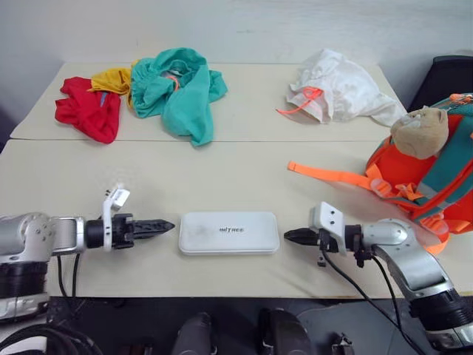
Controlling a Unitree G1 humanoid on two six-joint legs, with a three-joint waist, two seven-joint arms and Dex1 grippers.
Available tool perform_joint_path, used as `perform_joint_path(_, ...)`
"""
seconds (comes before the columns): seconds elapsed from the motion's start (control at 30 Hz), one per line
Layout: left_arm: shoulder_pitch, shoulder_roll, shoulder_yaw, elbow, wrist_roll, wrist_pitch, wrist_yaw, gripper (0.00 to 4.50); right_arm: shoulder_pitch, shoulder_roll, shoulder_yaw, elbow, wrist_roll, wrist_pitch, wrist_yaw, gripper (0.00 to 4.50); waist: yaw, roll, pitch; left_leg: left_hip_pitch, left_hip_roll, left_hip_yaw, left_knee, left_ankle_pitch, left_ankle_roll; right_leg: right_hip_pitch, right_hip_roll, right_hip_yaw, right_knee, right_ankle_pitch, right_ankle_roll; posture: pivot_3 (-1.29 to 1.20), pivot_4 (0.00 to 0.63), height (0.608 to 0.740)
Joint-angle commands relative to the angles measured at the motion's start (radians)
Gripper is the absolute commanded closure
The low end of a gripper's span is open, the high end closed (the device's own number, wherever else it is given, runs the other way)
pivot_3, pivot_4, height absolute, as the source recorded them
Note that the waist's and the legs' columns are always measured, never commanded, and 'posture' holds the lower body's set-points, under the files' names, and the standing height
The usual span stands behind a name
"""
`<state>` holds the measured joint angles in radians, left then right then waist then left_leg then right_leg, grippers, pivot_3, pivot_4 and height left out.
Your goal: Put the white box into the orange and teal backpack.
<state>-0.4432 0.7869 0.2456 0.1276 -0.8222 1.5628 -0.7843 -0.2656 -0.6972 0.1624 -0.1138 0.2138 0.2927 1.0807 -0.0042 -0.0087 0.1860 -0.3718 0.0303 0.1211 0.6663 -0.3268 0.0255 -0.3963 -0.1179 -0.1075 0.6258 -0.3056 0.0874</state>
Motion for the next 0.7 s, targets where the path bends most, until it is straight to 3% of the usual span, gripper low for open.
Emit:
perform_joint_path(0.03,-0.028,-0.055,-0.042,0.047,-0.005,0.052,0.063,1.17,-0.037,0.033,0.039,0.014,-0.024,-0.027,-0.008,4.5,0.0,0.0,0.0,0.0,0.0,0.0,0.0,0.0,0.0,0.0,0.0,0.0,0.0,0.0,0.0,0.0,0.15,0.74)
perform_joint_path(0.2,-0.041,-0.059,-0.126,0.056,-0.117,0.052,0.104,1.17,-0.086,0.086,0.072,0.033,-0.048,-0.02,-0.031,4.5,0.0,0.0,0.0,0.001,0.001,0.0,0.0,0.002,-0.002,0.0,0.0,0.001,0.0,0.0,0.0,0.0,0.15,0.74)
perform_joint_path(0.43,-0.066,-0.088,-0.102,0.114,-0.303,0.052,0.232,1.17,-0.101,0.125,0.086,0.028,-0.06,-0.003,-0.056,4.5,0.0,0.0,0.0,0.001,0.001,-0.001,0.0,0.002,-0.002,0.0,-0.001,0.001,0.001,0.0,0.0,0.0,0.15,0.74)
perform_joint_path(0.7,-0.041,-0.061,-0.069,0.115,-0.435,0.052,0.306,3.12,-0.027,0.071,0.021,-0.012,-0.023,-0.032,-0.037,4.5,0.002,-0.001,-0.001,0.001,0.001,-0.001,0.0,0.002,-0.002,0.001,-0.001,0.001,0.0,0.0,0.0,0.0,0.15,0.74)
